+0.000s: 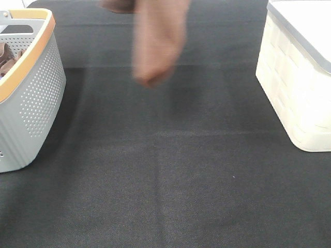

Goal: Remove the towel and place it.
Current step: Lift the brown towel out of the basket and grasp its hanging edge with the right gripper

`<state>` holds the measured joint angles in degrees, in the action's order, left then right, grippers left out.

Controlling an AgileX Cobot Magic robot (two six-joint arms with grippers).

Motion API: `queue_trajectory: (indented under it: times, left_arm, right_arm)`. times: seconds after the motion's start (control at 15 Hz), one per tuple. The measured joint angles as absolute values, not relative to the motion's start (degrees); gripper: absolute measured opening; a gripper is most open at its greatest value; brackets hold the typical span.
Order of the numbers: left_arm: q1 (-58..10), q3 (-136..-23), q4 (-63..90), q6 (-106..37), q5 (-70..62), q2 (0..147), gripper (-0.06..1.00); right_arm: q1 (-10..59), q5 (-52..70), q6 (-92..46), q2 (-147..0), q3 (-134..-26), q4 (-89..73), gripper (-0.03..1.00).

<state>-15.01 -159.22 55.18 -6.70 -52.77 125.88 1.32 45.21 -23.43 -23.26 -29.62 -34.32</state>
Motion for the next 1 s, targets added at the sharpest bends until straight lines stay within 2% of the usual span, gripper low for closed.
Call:
queue_trajectory:
  times: [0.33, 0.47, 0.6, 0.8, 1.0]
  left_arm:
    - [-19.6, -159.22, 53.06, -7.1, -52.71, 125.88, 0.0]
    - [-20.74, -159.22, 53.0, -7.39, -52.71, 125.88, 0.0]
    - [-21.2, -159.22, 52.94, -7.39, -52.71, 125.88, 0.0]
    - [-22.52, -159.22, 52.88, -7.45, -52.71, 125.88, 0.0]
    - [-22.98, -159.22, 52.88, -7.51, -52.71, 125.88, 0.0]
  right_arm:
    - [4.64, 39.42, -59.01, -42.8, -30.71, -61.08, 0.67]
    - [4.64, 39.25, -68.3, -50.82, -33.98, -67.78, 0.67]
    - [6.47, 39.59, -73.28, -56.95, -38.27, -72.77, 0.67]
    - [16.04, 36.5, -79.18, -65.66, -46.41, -73.97, 0.67]
    - [21.77, 30.48, -81.19, -70.7, -52.6, -73.97, 0.67]
